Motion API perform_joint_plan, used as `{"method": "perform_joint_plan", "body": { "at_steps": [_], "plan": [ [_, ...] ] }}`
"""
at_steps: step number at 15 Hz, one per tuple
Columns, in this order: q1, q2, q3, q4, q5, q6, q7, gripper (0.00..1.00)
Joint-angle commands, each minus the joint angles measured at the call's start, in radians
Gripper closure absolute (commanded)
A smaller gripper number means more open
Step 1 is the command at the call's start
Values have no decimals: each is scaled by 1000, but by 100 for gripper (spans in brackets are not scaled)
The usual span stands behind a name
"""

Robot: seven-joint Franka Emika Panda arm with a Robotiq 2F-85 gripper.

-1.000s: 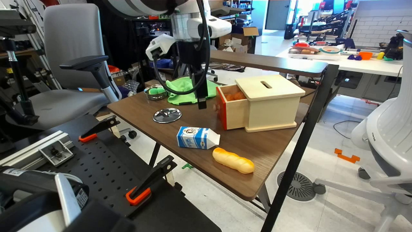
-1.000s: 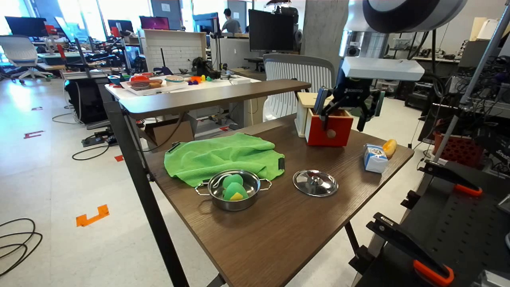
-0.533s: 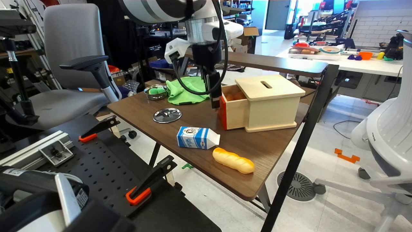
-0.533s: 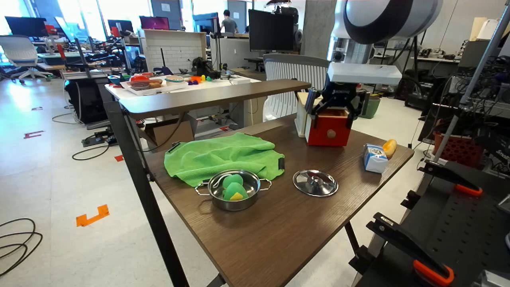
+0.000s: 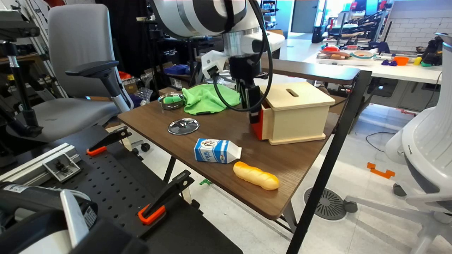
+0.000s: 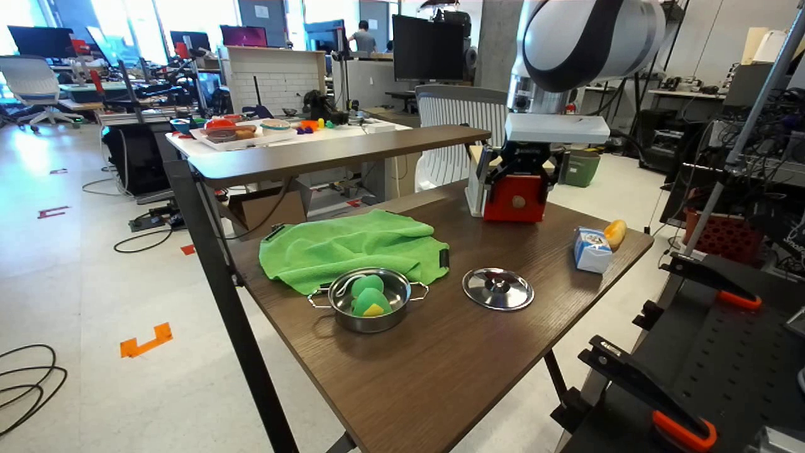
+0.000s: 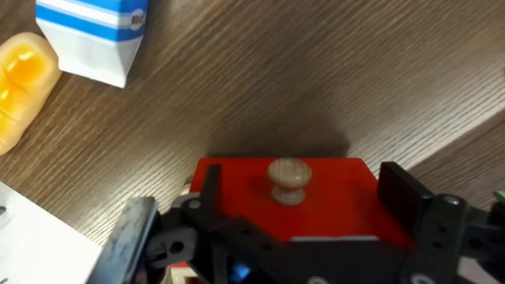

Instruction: Close the open drawer

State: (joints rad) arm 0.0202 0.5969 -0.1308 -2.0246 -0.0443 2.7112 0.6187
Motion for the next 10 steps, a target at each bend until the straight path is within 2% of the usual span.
{"method": "perform_joint_plan", "body": {
  "at_steps": [1,5,10],
  "plan": [
    [19,57,-39,91,34,-13,-21,0],
    [19,70,-51,118,35,-8,-23,0],
    [20,27,-40,66,36,2,-46,0]
  ]
}}
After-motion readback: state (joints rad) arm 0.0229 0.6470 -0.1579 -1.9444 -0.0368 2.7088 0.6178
